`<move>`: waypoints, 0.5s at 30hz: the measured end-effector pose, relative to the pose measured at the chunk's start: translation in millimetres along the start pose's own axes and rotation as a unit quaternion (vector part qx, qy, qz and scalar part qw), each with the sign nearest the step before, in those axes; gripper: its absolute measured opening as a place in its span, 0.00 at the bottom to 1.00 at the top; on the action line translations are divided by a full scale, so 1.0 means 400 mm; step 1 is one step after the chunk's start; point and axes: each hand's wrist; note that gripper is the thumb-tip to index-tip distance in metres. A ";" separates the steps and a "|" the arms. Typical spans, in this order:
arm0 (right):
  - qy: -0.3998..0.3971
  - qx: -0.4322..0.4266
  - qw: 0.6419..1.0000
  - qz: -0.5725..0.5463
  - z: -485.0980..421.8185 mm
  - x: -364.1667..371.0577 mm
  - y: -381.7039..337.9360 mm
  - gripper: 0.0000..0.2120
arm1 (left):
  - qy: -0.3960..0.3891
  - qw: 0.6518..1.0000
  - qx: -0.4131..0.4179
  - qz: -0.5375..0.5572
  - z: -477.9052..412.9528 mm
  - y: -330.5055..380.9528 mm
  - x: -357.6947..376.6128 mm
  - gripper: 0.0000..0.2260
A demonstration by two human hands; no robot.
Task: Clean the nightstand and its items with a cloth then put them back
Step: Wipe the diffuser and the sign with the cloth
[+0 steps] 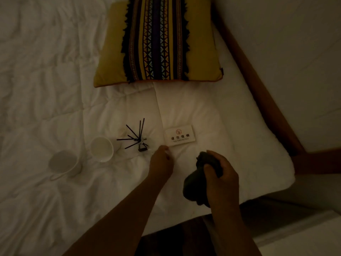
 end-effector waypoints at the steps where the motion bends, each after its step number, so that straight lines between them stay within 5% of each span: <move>1: -0.007 -0.004 1.000 0.007 0.013 0.002 -0.014 0.16 | -0.045 0.999 -0.018 -0.015 0.033 -0.010 -0.011 0.11; 4: -0.049 -0.022 0.998 0.011 0.073 0.031 -0.072 0.15 | -0.195 0.979 -0.058 -0.011 0.156 -0.025 -0.079 0.13; 6: -0.099 -0.022 0.995 0.007 0.123 0.064 -0.110 0.14 | -0.226 0.963 -0.100 0.105 0.252 -0.028 -0.151 0.14; 11: -0.247 -0.052 0.967 0.017 0.324 0.224 -0.238 0.15 | -0.060 0.938 -0.089 0.331 0.491 -0.097 -0.432 0.10; 15: -0.373 -0.104 0.921 0.036 0.584 0.419 -0.341 0.20 | 0.087 0.872 -0.084 0.475 0.683 -0.205 -0.700 0.23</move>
Point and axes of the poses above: each hand's wrist, its own z-axis away from the middle knuckle, its own x-axis out of the palm, y = z × x, and after that the axes turned 2 degrees about z, right-handed
